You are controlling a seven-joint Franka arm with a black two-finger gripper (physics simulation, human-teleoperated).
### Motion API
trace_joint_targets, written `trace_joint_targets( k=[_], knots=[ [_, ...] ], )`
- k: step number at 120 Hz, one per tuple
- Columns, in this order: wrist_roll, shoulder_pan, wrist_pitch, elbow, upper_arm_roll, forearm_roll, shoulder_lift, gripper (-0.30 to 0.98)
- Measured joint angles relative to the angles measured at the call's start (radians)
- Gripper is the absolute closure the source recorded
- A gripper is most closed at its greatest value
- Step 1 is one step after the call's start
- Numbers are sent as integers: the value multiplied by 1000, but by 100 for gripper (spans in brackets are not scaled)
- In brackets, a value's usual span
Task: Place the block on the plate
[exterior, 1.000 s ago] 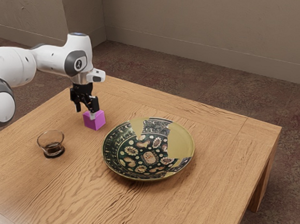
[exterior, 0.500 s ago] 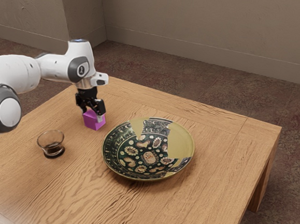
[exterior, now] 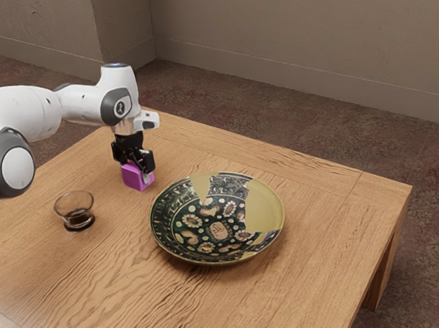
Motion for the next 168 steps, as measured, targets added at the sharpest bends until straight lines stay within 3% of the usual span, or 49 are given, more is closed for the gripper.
trace_joint_targets(
  k=[17,70,110,140,168],
  knots=[
    [-2,0,1,0,0,0,0,18],
    [-8,-6,-9,-1,2,1,-22,25],
    [-13,-50,-60,-19,5,2,-158,26],
    [-20,-146,-118,-77,19,-12,-301,26],
    [-42,-401,-195,-95,174,-84,-406,27]
  ],
)
